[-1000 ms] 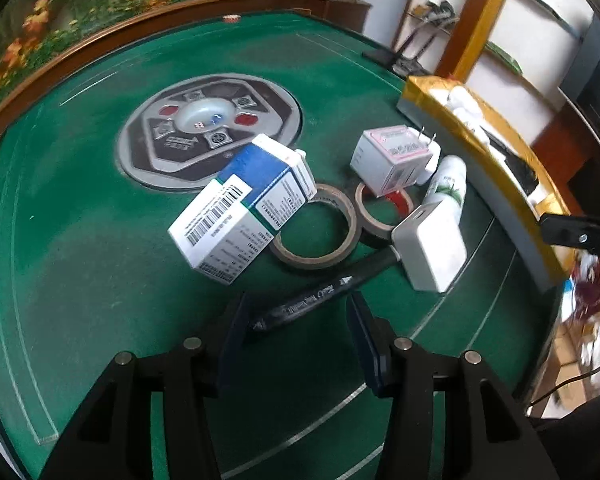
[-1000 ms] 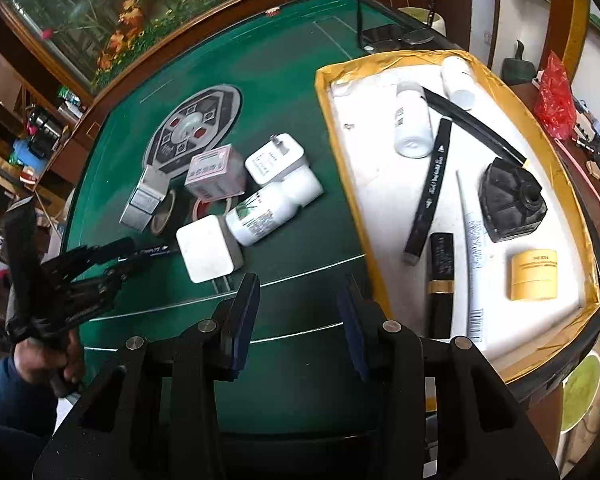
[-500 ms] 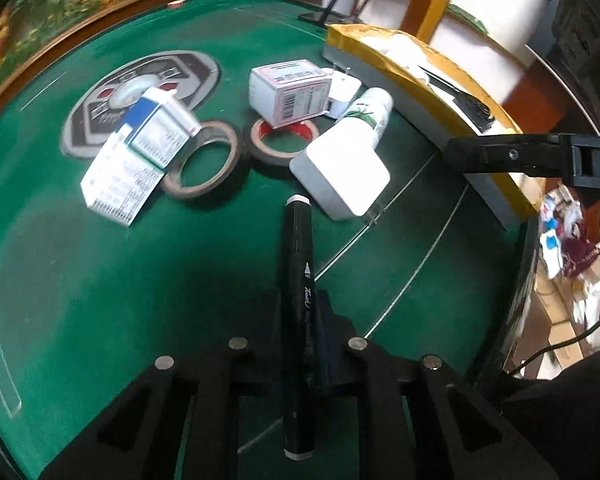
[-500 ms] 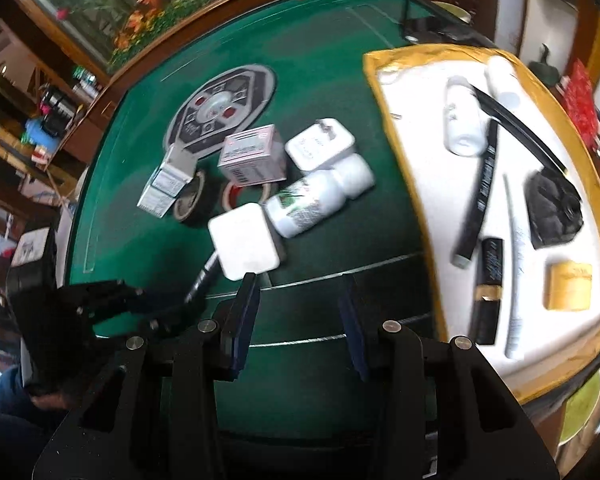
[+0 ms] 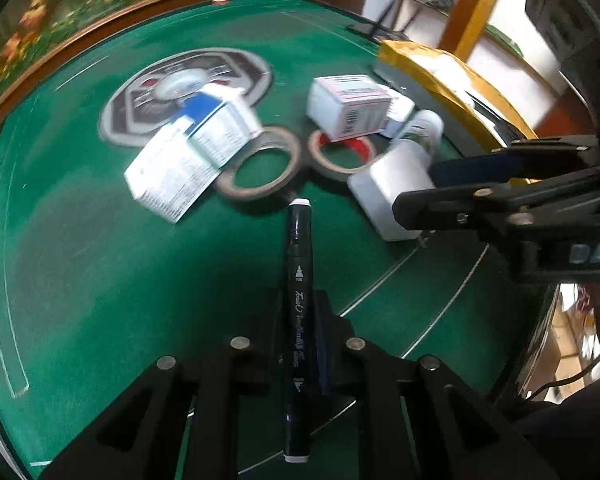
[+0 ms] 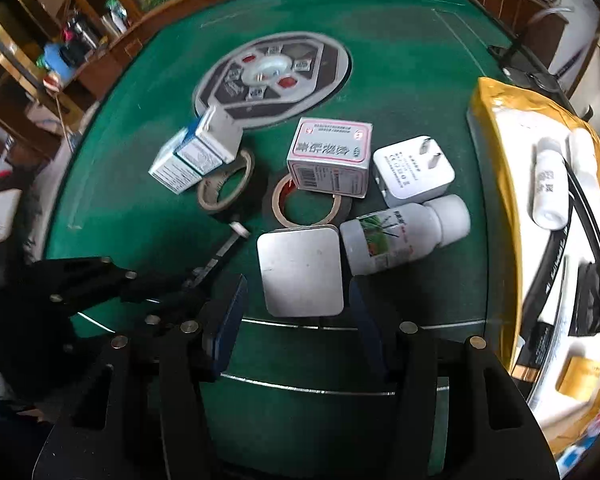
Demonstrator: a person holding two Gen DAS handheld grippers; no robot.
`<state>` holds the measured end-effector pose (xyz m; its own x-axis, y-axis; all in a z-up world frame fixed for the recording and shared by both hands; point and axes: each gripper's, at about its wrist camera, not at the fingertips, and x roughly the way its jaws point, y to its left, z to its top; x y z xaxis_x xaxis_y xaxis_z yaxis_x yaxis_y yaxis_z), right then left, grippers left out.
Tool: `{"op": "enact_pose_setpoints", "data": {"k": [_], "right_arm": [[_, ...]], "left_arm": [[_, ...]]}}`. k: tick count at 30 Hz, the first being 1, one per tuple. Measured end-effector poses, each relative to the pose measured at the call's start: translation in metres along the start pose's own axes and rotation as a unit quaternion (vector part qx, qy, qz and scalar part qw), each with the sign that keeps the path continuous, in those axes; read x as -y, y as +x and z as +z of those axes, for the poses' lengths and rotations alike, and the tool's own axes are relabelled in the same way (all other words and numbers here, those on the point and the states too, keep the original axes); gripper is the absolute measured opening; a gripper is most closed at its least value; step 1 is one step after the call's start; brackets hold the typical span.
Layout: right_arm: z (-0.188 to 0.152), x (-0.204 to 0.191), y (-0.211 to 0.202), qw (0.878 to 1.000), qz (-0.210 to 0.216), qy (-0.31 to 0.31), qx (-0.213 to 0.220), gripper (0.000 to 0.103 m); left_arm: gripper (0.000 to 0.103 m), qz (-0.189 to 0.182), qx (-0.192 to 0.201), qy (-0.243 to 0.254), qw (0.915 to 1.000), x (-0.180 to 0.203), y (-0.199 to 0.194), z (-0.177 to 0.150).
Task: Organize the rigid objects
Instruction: 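Grasp a black marker with the left tool while the right tool grasps the white charger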
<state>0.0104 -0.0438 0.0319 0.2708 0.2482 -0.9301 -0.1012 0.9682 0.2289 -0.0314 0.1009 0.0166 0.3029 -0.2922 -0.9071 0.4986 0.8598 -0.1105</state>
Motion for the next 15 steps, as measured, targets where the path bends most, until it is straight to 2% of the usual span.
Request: {"op": "enact_pose_setpoints", "data": {"k": [5, 6, 7, 15], "right_arm": [[0.011, -0.007, 0.022, 1.0, -0.021, -0.01, -0.017, 0.053], [0.011, -0.006, 0.024, 0.999, -0.026, -0.01, -0.024, 0.047], [0.01, -0.007, 0.024, 0.999, -0.028, -0.008, -0.024, 0.047], [-0.007, -0.004, 0.012, 1.0, 0.008, 0.014, -0.017, 0.047]], "left_arm": [[0.014, 0.001, 0.004, -0.006, 1.0, -0.001, 0.002, 0.001], [0.014, 0.001, 0.005, -0.005, 1.0, -0.001, 0.002, 0.0], [0.014, -0.001, 0.006, -0.005, 1.0, -0.002, 0.002, 0.0], [0.014, -0.037, 0.028, -0.041, 0.9981, -0.012, -0.006, 0.001]]}}
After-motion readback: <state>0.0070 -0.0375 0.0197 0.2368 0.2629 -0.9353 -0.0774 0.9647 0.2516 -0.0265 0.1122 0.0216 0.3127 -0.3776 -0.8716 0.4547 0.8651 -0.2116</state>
